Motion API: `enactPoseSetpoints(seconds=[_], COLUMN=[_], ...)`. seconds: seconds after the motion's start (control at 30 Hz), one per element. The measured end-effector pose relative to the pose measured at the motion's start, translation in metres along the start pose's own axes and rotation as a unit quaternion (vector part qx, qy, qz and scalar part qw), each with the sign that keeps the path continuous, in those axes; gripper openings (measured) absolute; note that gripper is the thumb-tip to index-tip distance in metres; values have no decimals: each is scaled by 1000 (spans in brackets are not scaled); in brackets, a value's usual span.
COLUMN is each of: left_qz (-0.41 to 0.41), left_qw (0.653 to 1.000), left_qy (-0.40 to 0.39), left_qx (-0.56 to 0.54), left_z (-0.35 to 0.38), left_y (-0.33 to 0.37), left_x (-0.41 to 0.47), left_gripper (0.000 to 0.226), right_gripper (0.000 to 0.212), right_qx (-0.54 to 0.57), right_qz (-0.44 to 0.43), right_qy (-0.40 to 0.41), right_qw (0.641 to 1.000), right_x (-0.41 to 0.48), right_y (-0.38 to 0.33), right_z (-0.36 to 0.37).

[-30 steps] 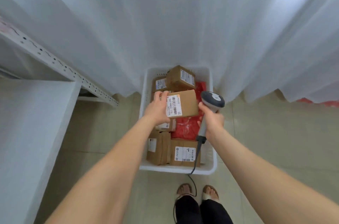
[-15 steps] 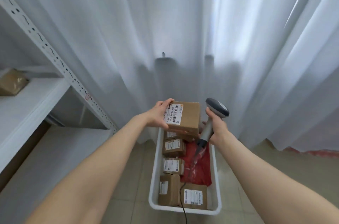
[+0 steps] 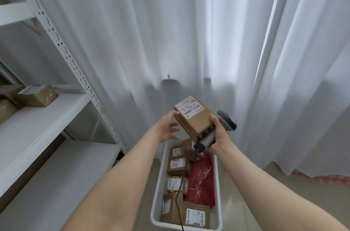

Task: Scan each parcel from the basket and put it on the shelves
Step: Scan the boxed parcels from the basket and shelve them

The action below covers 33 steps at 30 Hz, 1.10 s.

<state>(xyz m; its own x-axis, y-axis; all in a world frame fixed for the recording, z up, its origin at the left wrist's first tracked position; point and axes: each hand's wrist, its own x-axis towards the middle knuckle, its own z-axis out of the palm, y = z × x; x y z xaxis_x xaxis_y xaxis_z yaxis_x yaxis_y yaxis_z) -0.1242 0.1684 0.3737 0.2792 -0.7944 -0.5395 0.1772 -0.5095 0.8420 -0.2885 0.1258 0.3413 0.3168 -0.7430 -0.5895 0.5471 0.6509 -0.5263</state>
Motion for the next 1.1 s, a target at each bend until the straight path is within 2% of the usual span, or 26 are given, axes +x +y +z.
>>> enactPoseSetpoints(seconds=[0.07,0.1,0.2,0.33,0.43,0.53,0.7,1.1], left_qz=[-22,-14,29,76,91,104,117,118], left_qw=[995,994,994,990,987,984,981,972], left_qy=[-73,-81,-36,37,77,101,116,159], left_qx=[-59,-74,-101,-111,-110,-102,-106,-130], left_z=[21,31,53,54,50,49,51,31], left_y=[-16,-22,-31,-37,-45,-55,-69,-77], left_x=[-16,-21,-37,-53,-62,-68,-72,-76], left_gripper=[39,41,48,55,53,70,77,68], right_gripper=[58,57,52,32,21,14,11,9], right_qx=[-1,-5,-35,-160,-257,-312,-335,-366], right_qz=[-15,-21,-43,-93,-88,-85,-62,-25], right_qy=[-4,-11,-28,0,-57,-116,-140,-155], right_qw=[1000,1000,998,983,961,939,930,917], right_x=[-12,-18,-37,-54,-73,-94,-116,-126], right_y=[0,-1,-7,-19,-27,-28,-23,-17], right_z=[-7,-10,-23,-43,-53,-56,-52,-50])
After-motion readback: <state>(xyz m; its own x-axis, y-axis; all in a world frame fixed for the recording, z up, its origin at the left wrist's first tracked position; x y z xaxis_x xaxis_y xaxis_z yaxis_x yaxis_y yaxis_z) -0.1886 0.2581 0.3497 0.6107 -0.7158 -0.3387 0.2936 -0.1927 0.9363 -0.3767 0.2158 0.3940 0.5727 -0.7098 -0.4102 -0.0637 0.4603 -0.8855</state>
